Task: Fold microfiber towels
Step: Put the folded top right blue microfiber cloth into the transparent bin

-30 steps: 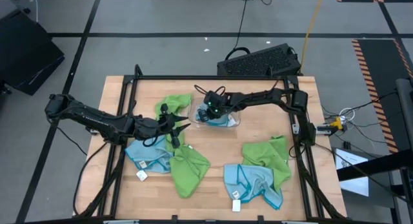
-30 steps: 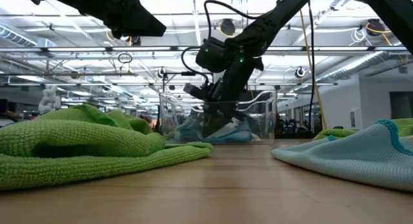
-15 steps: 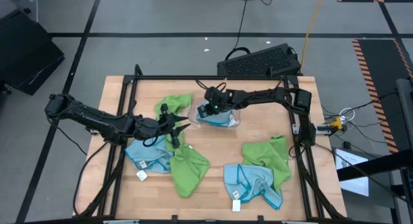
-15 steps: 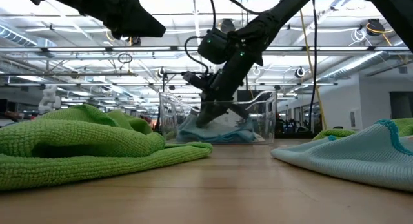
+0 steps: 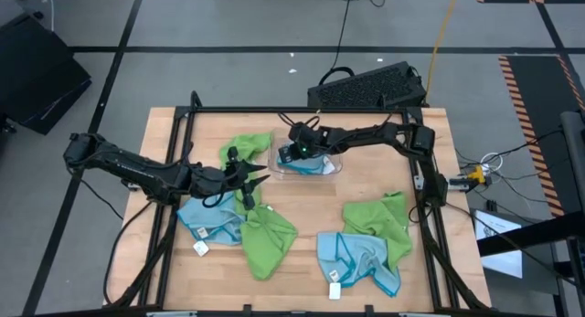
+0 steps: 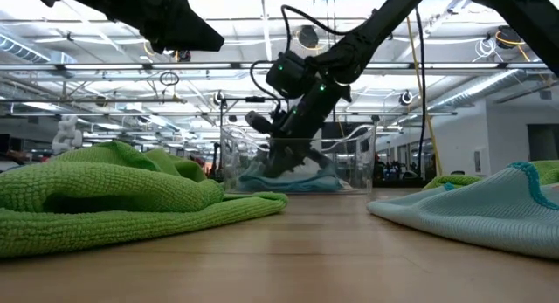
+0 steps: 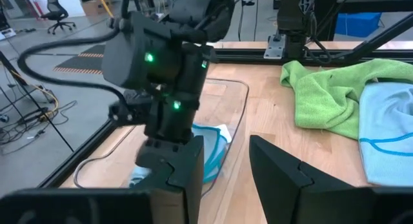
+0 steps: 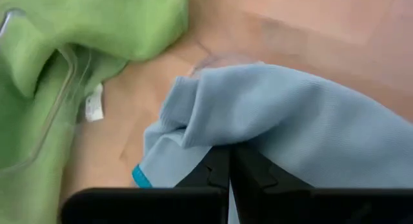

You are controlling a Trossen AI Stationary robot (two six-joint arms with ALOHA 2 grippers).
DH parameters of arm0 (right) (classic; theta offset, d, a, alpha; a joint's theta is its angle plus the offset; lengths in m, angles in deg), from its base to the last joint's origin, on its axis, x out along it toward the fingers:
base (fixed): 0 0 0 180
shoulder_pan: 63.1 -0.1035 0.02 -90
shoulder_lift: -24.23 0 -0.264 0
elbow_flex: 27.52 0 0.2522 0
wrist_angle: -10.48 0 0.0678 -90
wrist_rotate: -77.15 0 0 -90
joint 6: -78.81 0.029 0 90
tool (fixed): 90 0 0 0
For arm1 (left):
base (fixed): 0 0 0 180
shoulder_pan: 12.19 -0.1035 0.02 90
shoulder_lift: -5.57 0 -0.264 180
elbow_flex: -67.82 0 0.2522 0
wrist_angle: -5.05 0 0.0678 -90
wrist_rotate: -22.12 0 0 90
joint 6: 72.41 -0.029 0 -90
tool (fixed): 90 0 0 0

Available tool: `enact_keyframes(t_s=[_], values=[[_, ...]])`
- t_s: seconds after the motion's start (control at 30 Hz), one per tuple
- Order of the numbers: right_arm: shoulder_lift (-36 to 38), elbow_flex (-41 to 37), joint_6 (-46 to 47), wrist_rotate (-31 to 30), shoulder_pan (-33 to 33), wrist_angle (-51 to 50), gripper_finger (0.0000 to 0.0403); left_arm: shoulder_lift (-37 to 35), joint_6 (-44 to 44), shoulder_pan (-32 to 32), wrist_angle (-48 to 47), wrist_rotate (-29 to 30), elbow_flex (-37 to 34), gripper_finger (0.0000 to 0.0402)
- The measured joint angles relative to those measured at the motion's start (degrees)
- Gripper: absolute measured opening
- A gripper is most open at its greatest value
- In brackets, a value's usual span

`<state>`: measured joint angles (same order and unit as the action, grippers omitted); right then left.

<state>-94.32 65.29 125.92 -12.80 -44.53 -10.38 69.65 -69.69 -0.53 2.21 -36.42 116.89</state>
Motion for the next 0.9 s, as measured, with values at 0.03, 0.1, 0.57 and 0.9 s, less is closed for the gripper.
enact_keyframes(t_s=[0.03,0.1,0.57,0.9], values=[[-0.03,0.00,-0.02,0.09,-0.19,0.03,0.0000,0.00,0.00,0.00,0.00,0.00,0.00,0.0127],[0.02,0.00,-0.15,0.18,-0.60,0.08,0.0000,0.00,0.01,0.00,0.00,-0.02,0.00,0.0127],[7.04,0.07,-1.62,-4.48,-2.56,-1.35,0.0000,0.02,0.13,0.02,-0.79,-0.55,0.00,0.0127],[0.19,0.07,0.88,-4.44,-1.35,5.85,0.0000,0.04,0.13,0.02,-0.65,-0.55,0.00,0.0127]])
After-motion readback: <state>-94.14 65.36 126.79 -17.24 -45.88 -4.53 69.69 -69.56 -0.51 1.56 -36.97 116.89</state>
